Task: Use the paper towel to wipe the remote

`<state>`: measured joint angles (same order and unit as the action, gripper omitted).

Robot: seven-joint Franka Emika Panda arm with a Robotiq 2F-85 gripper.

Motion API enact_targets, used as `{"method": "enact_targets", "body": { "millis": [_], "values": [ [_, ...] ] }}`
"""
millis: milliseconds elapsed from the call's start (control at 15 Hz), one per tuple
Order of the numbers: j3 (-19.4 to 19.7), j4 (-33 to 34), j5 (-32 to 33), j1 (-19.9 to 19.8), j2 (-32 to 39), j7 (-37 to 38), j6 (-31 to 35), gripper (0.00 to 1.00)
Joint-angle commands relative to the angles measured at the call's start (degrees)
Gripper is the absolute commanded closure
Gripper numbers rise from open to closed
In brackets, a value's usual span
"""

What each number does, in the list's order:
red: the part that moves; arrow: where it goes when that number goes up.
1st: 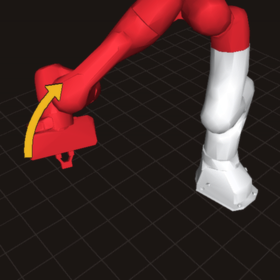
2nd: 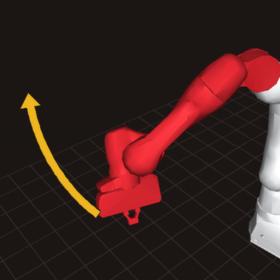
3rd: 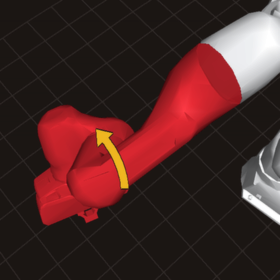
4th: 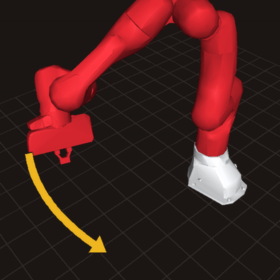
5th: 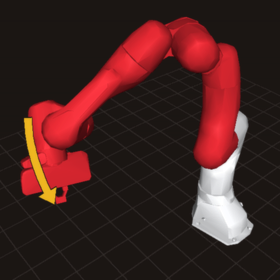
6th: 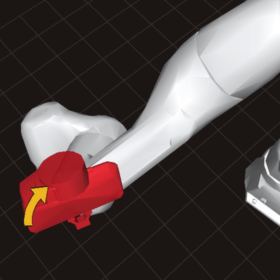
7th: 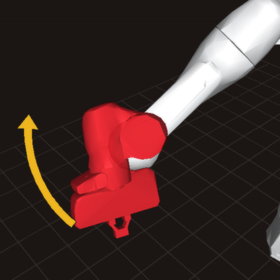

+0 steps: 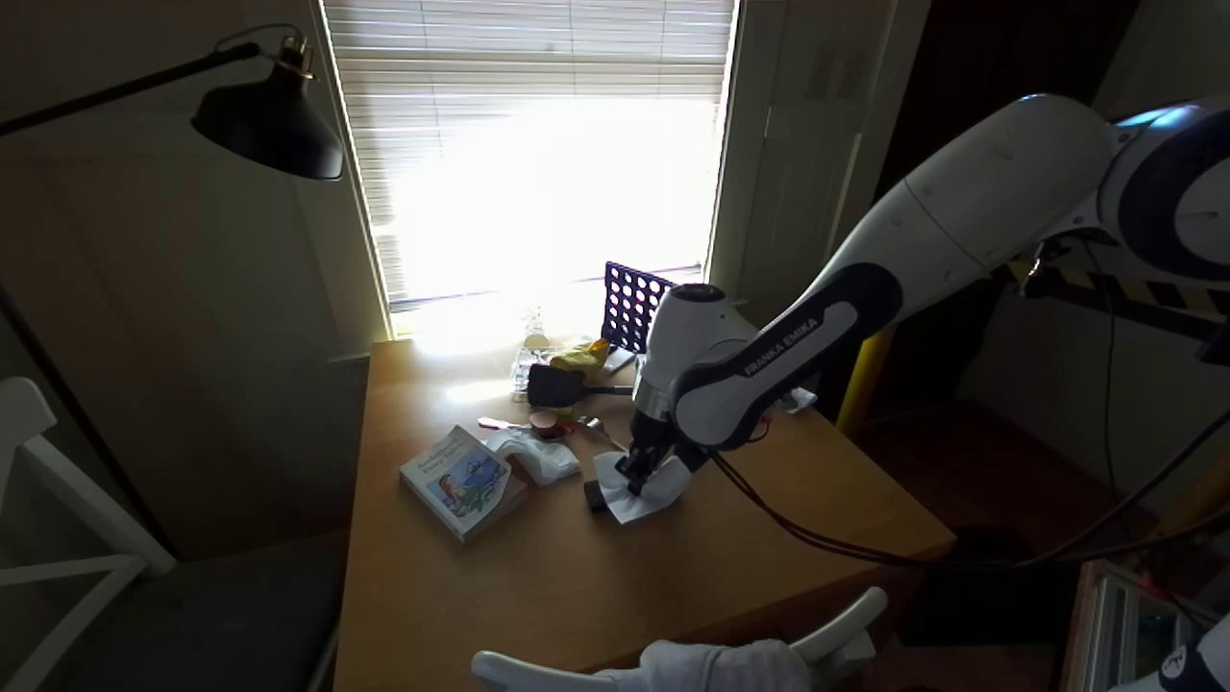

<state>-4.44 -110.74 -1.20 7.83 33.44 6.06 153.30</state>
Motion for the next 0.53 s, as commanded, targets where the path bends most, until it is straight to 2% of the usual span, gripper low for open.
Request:
{"method": "enact_targets", "body": {
  "millis": [0, 467],
  "values": [
    [-0.5, 3.9, -1.4, -0.9, 3.5, -0.8, 0.5, 0.99],
    [3.2, 4.0, 0.6, 0.4, 3.9, 2.0, -2.5, 0.99]
  ]
}}
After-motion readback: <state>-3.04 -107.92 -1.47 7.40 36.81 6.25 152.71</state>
